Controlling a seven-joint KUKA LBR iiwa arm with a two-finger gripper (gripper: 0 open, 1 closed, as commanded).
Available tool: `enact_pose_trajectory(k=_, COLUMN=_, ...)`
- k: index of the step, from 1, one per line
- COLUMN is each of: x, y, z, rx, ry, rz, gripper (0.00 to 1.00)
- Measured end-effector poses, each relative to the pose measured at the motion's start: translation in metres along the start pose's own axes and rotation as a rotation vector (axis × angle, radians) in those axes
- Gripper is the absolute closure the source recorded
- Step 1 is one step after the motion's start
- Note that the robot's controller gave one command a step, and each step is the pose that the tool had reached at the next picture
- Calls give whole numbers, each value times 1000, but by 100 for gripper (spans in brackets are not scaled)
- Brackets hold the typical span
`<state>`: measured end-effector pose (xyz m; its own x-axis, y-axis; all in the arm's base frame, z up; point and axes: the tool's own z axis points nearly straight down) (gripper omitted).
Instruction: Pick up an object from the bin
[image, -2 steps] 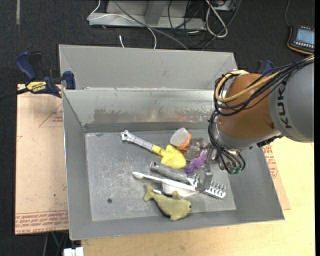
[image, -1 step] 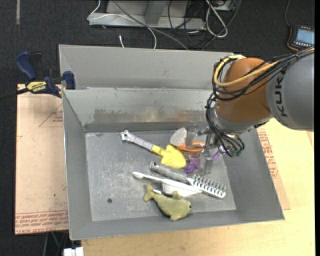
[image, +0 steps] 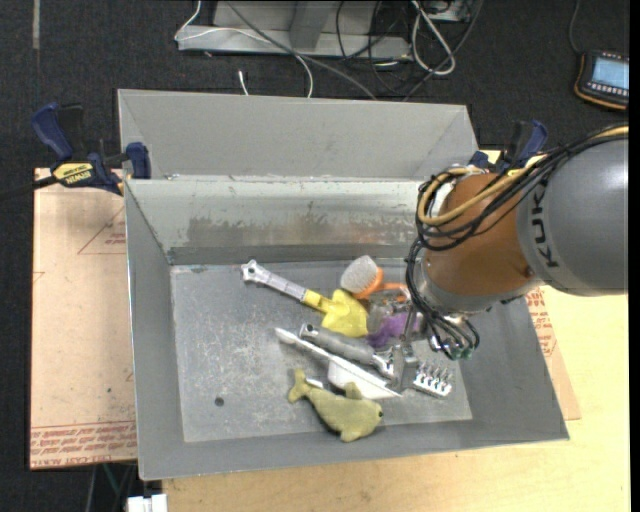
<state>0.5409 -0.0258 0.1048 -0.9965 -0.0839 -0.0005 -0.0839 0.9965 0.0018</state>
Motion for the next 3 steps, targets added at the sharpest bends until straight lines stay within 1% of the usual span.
enact_pose_trajectory(k=1, x=-27, y=-22, z=9, rx=3, ry=-14, rz=-171, gripper=0)
enact_pose_trajectory(k=2, x=4, y=-5, z=35, rx=-3, ry=5, rz=18, gripper=100)
enact_pose_trajectory(k=3, x=4, y=-5, z=35, rx=-3, ry=5, rz=18, gripper=100)
